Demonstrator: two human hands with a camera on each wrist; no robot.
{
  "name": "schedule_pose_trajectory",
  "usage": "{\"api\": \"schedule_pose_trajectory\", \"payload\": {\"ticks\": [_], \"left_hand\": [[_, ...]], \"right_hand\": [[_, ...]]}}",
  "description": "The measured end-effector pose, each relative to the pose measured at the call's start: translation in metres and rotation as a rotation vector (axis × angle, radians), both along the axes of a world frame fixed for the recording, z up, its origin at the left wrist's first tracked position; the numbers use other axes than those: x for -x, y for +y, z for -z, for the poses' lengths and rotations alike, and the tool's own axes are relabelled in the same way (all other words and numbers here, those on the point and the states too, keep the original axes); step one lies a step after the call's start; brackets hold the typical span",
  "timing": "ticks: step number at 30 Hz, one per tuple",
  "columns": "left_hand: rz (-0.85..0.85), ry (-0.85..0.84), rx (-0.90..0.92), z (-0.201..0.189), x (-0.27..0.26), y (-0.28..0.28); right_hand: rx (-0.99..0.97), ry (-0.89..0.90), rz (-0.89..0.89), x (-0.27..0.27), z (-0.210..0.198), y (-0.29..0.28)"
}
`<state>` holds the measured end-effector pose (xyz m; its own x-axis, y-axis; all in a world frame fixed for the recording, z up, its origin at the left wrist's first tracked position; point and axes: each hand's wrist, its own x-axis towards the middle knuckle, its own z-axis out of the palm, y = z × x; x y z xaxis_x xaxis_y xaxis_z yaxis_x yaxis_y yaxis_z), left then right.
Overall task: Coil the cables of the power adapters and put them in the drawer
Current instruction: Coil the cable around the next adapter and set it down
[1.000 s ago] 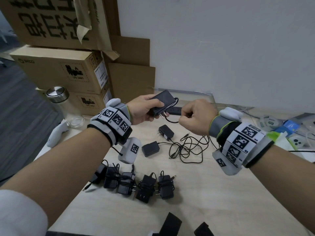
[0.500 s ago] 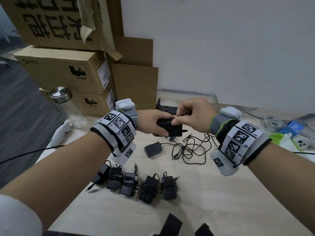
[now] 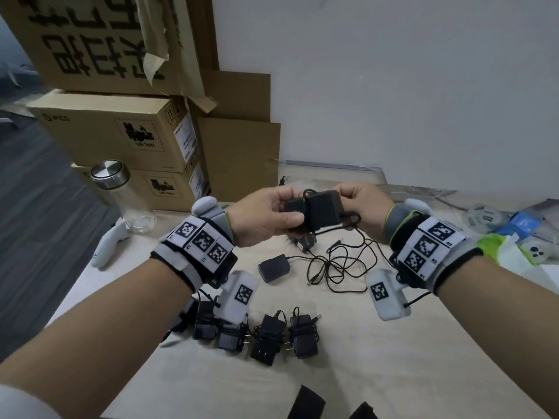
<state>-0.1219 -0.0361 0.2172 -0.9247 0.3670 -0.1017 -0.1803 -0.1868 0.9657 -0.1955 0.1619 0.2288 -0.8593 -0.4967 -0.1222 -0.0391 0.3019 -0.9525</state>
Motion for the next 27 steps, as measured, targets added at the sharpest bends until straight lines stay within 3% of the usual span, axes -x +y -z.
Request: {"api": "schedule_pose_trajectory", "payload": {"ticks": [3,6,11,16,21,27], "left_hand": [[-0.238,0.003,-0.142,0.004,0.003,0.002],[-0.453,0.018,-0.099,0.009,0.009,0.007],[-0.601,0.027,-0.067,0.013,0.011,0.008],[-0.752,0.072,0.119,0.012,0.014,0.007],[-0.627,0.213,0.610,0.022,0.014,-0.007],[-0.343,0.315,0.919,0.018,0.000,-0.013]], "right_hand": [[-0.014,-0.089,0.014,-0.014,0.008,-0.006],[-0.199,0.019,-0.018,-0.025,0.013,-0.015],[-0.365,0.264,-0.045,-0.028,0.008,-0.024],[-0.422,0.316,-0.073,-0.034,0.007,-0.029],[-0.575,0.484,-0.139,-0.041,0.000,-0.034],[-0.680,0.586,-0.244,-0.036,-0.020,-0.030]]}}
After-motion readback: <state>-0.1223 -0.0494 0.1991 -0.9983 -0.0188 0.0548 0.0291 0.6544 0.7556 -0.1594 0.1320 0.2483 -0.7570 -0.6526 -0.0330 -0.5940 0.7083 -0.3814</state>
